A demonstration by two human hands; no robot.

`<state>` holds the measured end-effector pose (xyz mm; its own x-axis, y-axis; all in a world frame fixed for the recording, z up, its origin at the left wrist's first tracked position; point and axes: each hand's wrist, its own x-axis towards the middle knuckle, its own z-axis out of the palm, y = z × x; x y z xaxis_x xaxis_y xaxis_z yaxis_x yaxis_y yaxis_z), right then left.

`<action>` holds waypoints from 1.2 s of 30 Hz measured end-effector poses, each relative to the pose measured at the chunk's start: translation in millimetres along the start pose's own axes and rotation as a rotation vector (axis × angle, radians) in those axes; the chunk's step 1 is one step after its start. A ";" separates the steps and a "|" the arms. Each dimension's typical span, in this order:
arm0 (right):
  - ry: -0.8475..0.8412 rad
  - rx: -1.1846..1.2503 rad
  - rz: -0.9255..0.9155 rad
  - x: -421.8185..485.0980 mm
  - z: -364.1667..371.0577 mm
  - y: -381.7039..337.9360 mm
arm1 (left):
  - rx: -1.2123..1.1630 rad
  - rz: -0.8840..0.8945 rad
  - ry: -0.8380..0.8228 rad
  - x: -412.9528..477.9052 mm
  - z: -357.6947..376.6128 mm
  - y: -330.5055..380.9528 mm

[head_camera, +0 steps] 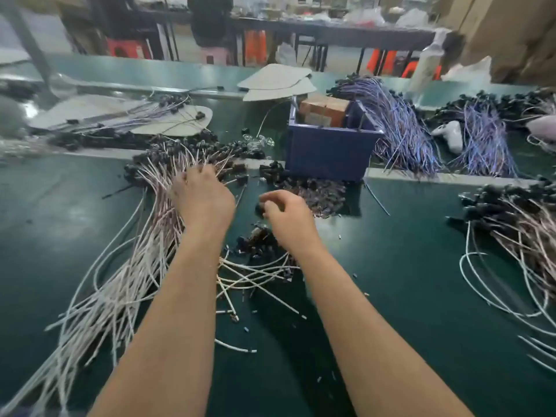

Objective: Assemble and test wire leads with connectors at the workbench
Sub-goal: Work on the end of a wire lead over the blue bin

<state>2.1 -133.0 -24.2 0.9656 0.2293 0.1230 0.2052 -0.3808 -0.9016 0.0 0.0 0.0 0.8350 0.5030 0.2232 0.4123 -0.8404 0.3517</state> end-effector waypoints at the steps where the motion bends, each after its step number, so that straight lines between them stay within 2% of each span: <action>1: -0.002 0.023 0.017 2.6 3.1 -0.4 | 0.043 -0.072 -0.052 2.8 0.2 -2.6; 5: 0.004 0.080 0.084 9.8 14.4 0.1 | 0.133 -0.172 -0.153 6.3 11.4 -5.2; 9: 0.067 0.075 0.069 8.8 14.7 -1.6 | 0.103 -0.119 -0.018 2.2 14.1 -1.0; 12: 0.080 0.160 0.088 7.5 3.9 -5.4 | -0.176 0.071 0.053 -3.6 -0.4 16.1; 14: 0.032 0.368 0.094 5.8 -9.9 -12.6 | -0.435 0.243 0.031 -9.6 -13.1 36.0; 17: 0.151 0.572 0.015 -2.5 -43.7 -20.6 | -0.626 0.494 -0.046 -24.0 -28.3 71.2; 20: 0.352 0.442 -0.044 -8.3 -83.9 -17.3 | -0.620 0.620 -0.160 -33.4 -22.7 98.7; 22: 0.482 0.499 0.024 -7.5 -107.6 -7.1 | -0.551 0.628 -0.361 -37.5 -9.4 106.1; 24: 0.603 0.804 0.114 -5.7 -128.1 3.7 | -0.609 0.612 -0.546 -41.7 6.1 102.8; 26: 0.685 1.034 0.159 -6.9 -141.2 15.1 | -0.667 0.562 -0.531 -43.0 18.1 94.4; 28: 0.627 1.115 0.187 -9.8 -139.0 25.0 | -0.691 0.524 -0.481 -43.4 26.6 89.4; 30: 0.484 1.041 0.221 -12.1 -123.9 32.8 | -0.711 0.521 -0.474 -46.2 32.6 91.6; 32: 0.360 0.832 0.255 -12.0 -107.9 38.2 | -0.718 0.494 -0.475 -48.6 38.1 95.3; 34: 0.324 0.649 0.248 -10.5 -99.4 38.9 | -0.730 0.443 -0.454 -48.5 42.6 94.1; 36: 0.346 0.610 0.236 -9.1 -98.3 39.3 | -0.762 0.396 -0.423 -46.6 45.3 88.4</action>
<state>17.2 -238.1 -20.0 0.9889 -0.1315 -0.0697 -0.0419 0.2034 -0.9782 14.0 -106.9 -20.5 0.9869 -0.0295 0.1588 -0.1520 -0.5018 0.8515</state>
